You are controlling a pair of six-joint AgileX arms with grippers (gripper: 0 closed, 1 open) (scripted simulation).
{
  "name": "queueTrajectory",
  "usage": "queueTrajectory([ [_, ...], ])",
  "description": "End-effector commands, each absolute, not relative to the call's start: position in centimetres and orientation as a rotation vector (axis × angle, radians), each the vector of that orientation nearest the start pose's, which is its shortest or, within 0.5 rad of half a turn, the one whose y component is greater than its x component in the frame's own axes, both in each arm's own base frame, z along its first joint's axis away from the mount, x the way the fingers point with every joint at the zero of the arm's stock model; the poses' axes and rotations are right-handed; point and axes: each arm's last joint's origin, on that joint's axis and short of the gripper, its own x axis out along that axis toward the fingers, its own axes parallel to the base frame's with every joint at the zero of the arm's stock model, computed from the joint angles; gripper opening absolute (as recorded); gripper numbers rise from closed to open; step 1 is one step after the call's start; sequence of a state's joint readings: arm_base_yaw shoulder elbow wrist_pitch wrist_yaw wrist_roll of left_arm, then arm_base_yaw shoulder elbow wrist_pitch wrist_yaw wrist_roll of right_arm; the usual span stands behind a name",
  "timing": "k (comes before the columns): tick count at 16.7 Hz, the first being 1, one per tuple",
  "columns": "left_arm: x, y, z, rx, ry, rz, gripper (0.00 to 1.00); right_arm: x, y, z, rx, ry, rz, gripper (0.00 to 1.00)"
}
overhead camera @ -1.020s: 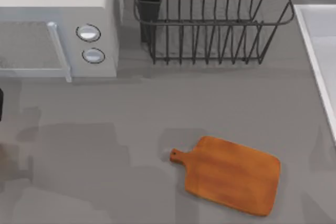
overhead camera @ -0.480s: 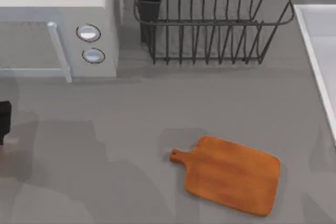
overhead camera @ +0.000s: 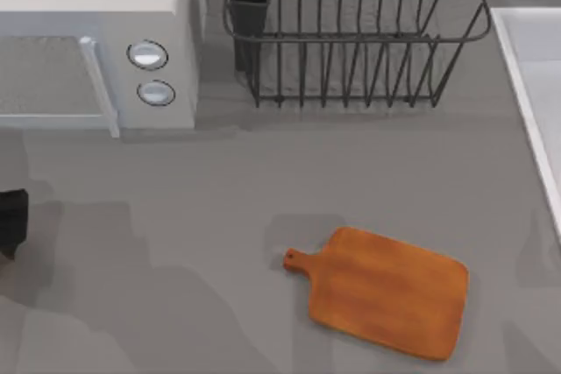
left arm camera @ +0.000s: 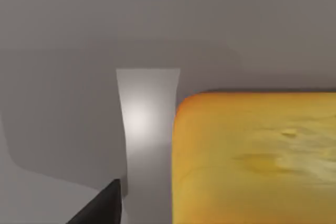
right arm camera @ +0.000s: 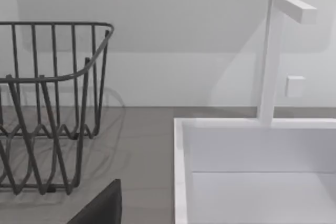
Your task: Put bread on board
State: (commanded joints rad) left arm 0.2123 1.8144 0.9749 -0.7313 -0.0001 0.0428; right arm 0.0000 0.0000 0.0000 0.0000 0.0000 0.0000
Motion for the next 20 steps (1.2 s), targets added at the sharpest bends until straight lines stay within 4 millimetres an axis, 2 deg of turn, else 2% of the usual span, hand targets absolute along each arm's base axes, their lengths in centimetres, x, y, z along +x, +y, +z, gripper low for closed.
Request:
queueTrajectory([
  [13,29.07,6.4,11.45,-0.136,1.567,0.137,0.02,10.57,-0.12,16.0,0.0,0.0,0.0,1.0],
  [20,29.07,6.4,11.45,-0.136,1.567,0.137,0.0,10.57,-0.12,16.0,0.0,0.0,0.0,1.0],
])
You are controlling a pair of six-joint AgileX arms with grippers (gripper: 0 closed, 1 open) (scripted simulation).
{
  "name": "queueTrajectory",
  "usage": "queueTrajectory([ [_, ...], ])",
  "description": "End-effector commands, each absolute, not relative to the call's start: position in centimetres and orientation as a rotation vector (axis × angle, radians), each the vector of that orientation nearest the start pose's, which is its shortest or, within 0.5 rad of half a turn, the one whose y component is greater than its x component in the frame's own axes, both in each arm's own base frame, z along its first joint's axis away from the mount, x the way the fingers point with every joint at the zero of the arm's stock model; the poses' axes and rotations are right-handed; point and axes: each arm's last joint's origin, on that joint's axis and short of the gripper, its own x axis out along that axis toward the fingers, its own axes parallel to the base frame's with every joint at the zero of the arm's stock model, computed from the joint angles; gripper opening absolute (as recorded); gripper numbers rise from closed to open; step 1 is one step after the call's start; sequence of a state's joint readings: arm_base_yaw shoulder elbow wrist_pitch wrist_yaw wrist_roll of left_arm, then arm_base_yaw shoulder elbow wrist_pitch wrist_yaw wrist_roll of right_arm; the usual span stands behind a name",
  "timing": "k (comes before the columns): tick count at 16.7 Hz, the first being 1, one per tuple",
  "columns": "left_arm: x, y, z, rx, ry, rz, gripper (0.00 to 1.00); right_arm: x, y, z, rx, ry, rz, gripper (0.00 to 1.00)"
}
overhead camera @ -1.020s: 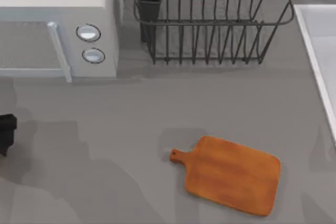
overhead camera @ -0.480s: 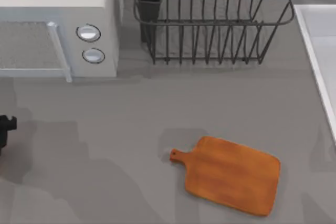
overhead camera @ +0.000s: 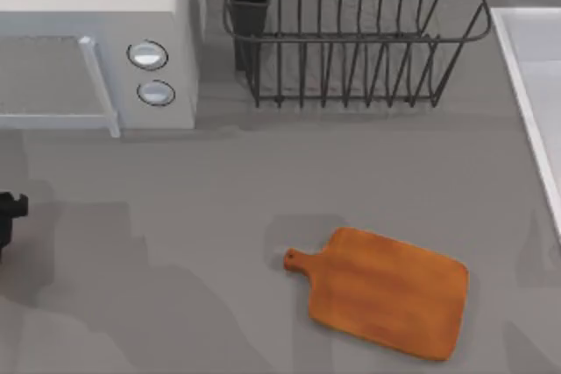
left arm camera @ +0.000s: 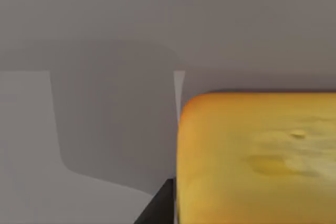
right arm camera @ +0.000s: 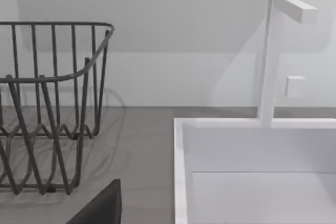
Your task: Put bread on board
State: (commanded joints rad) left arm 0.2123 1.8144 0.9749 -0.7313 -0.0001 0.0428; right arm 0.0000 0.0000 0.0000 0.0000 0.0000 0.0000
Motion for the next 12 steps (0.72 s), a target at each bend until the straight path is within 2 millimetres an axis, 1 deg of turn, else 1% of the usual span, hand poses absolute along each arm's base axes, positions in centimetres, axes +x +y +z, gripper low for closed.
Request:
queueTrajectory([
  [3,29.1,6.4,11.6,-0.134,1.563,0.134,0.0,10.6,-0.1,16.0,0.0,0.0,0.0,1.0],
  [5,29.5,6.4,12.6,-0.133,1.556,0.135,0.0,10.6,-0.1,16.0,0.0,0.0,0.0,1.0],
  [8,29.7,6.5,15.4,-0.134,1.567,0.133,0.0,10.6,-0.1,16.0,0.0,0.0,0.0,1.0],
  [12,29.3,6.4,20.1,-0.135,1.575,0.133,0.0,10.6,-0.1,16.0,0.0,0.0,0.0,1.0],
])
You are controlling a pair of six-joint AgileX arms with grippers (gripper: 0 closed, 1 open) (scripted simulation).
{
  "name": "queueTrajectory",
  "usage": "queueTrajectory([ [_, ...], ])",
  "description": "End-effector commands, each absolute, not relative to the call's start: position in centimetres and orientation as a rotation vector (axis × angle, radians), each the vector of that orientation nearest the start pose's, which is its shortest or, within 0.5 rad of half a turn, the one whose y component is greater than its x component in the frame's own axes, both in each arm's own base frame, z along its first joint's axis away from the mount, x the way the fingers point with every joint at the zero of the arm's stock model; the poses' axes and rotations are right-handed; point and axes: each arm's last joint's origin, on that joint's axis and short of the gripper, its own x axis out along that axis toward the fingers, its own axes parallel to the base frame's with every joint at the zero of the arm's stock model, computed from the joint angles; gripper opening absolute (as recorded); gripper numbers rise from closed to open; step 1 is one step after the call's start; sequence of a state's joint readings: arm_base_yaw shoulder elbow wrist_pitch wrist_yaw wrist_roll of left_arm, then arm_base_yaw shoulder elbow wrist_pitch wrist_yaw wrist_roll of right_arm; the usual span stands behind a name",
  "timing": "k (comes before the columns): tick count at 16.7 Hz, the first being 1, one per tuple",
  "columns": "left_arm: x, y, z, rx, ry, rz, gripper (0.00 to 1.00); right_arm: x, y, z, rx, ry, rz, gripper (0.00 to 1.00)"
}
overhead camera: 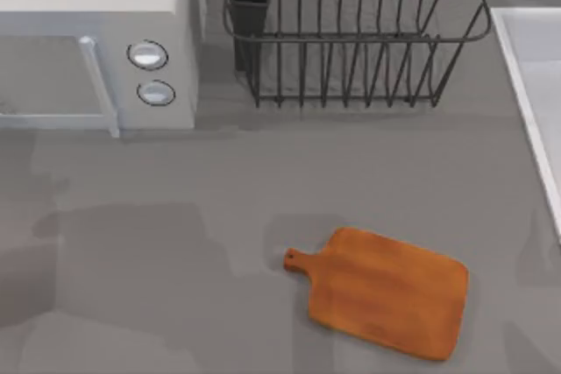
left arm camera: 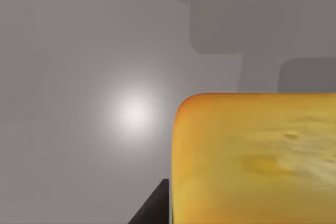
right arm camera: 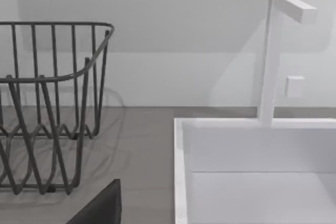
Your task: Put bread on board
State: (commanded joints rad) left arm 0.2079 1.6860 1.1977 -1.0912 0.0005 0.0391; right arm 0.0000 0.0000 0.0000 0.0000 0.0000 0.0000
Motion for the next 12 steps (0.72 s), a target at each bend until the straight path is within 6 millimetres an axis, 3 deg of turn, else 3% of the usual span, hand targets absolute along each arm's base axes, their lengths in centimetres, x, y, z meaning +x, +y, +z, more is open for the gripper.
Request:
queueTrajectory([
  [2,29.1,6.4,21.4,-0.134,1.565,0.134,0.0,10.6,-0.1,16.0,0.0,0.0,0.0,1.0],
  [8,29.2,6.2,21.5,-0.121,1.567,0.12,0.0,10.6,-0.1,16.0,0.0,0.0,0.0,1.0],
  [12,30.0,3.0,23.2,0.071,1.544,-0.089,0.0,10.6,-0.1,16.0,0.0,0.0,0.0,1.0],
])
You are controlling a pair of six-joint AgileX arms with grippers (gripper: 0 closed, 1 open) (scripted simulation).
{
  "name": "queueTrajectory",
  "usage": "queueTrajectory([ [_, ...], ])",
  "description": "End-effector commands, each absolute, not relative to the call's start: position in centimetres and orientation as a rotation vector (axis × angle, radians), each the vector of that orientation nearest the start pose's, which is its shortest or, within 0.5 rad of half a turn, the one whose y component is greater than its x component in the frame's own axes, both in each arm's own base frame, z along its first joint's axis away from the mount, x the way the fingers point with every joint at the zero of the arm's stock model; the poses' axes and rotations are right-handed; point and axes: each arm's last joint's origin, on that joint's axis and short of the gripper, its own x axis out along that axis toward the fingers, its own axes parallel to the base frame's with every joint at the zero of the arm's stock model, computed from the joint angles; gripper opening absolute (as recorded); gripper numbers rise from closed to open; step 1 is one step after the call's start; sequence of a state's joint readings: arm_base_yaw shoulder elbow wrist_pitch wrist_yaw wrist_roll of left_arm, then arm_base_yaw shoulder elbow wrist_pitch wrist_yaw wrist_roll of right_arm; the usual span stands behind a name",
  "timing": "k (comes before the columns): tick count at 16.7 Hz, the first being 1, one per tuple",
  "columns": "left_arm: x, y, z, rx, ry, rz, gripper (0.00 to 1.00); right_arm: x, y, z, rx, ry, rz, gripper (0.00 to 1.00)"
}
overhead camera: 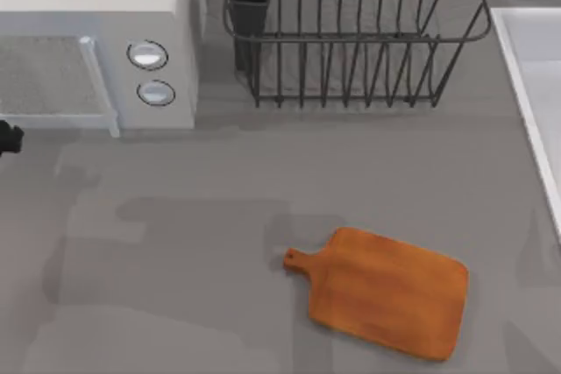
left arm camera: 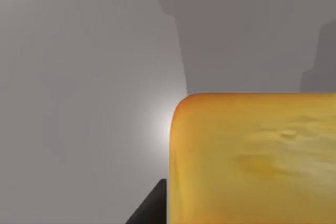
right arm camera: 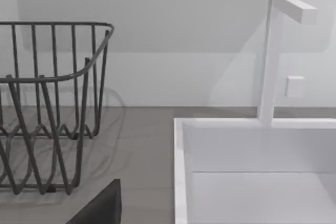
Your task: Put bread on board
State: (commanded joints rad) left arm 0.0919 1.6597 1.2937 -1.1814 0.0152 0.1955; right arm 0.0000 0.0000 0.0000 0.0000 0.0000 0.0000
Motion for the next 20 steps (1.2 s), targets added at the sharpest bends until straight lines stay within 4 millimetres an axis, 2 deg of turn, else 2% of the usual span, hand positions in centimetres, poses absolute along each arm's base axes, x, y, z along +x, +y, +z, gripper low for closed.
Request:
queueTrajectory([
  [2,30.6,0.2,24.3,0.242,1.523,-0.274,0.0,10.6,-0.1,16.0,0.0,0.0,0.0,1.0],
  [5,31.2,-5.1,25.3,0.569,1.462,-0.631,0.0,10.6,-0.1,16.0,0.0,0.0,0.0,1.0],
  [9,31.1,-13.2,25.2,1.057,1.281,-1.192,0.0,10.6,-0.1,16.0,0.0,0.0,0.0,1.0],
  [12,30.3,-19.5,24.0,1.408,1.034,-1.603,0.0,10.6,-0.1,16.0,0.0,0.0,0.0,1.0],
  [15,29.0,-25.4,22.5,1.704,0.721,-1.922,0.0,10.6,-0.1,16.0,0.0,0.0,0.0,1.0],
  [17,28.0,-28.9,21.5,1.867,0.506,-2.065,0.0,10.6,-0.1,16.0,0.0,0.0,0.0,1.0],
  [20,26.6,-33.1,20.0,2.063,0.223,-2.183,0.0,10.6,-0.1,16.0,0.0,0.0,0.0,1.0],
])
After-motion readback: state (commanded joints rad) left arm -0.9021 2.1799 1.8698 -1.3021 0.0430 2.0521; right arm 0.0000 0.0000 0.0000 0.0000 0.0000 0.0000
